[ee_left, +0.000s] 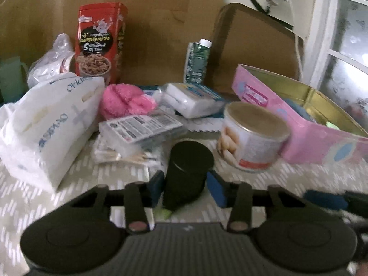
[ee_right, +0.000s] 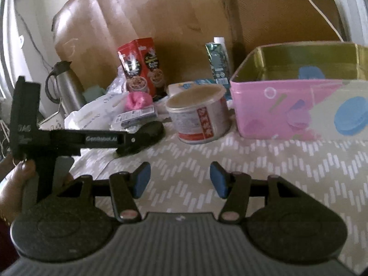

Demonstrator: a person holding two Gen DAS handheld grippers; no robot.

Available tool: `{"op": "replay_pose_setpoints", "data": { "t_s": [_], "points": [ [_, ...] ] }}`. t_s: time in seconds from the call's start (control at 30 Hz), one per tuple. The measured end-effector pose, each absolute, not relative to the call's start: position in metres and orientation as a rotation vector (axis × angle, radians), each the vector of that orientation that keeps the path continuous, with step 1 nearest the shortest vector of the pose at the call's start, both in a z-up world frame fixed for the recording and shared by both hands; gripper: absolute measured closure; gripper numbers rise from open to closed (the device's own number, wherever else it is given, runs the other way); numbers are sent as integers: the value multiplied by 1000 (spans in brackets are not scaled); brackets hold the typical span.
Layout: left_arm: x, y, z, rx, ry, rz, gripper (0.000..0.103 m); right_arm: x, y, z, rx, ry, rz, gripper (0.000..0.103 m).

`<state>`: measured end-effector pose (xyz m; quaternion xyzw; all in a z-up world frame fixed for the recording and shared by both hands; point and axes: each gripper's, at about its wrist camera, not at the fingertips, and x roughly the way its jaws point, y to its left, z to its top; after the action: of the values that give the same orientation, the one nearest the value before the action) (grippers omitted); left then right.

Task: Organize soft objects
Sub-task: 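Grasp the black pouch with the left gripper, then carry the black pouch into the pink tin and open the left gripper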

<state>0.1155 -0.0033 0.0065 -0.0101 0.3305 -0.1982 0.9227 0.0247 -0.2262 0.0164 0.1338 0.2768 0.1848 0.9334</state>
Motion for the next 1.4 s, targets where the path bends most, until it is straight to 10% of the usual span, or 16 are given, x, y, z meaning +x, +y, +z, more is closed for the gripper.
{"op": "replay_pose_setpoints", "data": {
  "t_s": [0.3,0.37,0.43,0.57,0.67,0.8,0.93,1.23,1.4],
  "points": [
    [21,21,7,-9,681,-691,57,29,-219,23,362,579,499,43],
    [10,26,5,72,639,-625,36,33,-214,24,376,593,527,43],
    [12,39,4,52,645,-569,35,37,-206,24,381,617,549,44],
    [18,61,7,-52,670,-505,40,44,-190,18,332,694,558,78],
    [22,65,8,-72,681,-469,43,39,-193,19,351,725,610,79],
    [30,71,12,-202,756,-534,37,13,-203,30,275,641,680,75],
    [43,81,8,-421,864,-620,37,-8,-205,37,134,575,737,50],
    [49,75,3,-544,913,-611,22,1,-161,20,-136,598,723,45],
    [49,59,4,-492,905,-574,50,-12,-163,20,-138,554,719,51]
  ]
}}
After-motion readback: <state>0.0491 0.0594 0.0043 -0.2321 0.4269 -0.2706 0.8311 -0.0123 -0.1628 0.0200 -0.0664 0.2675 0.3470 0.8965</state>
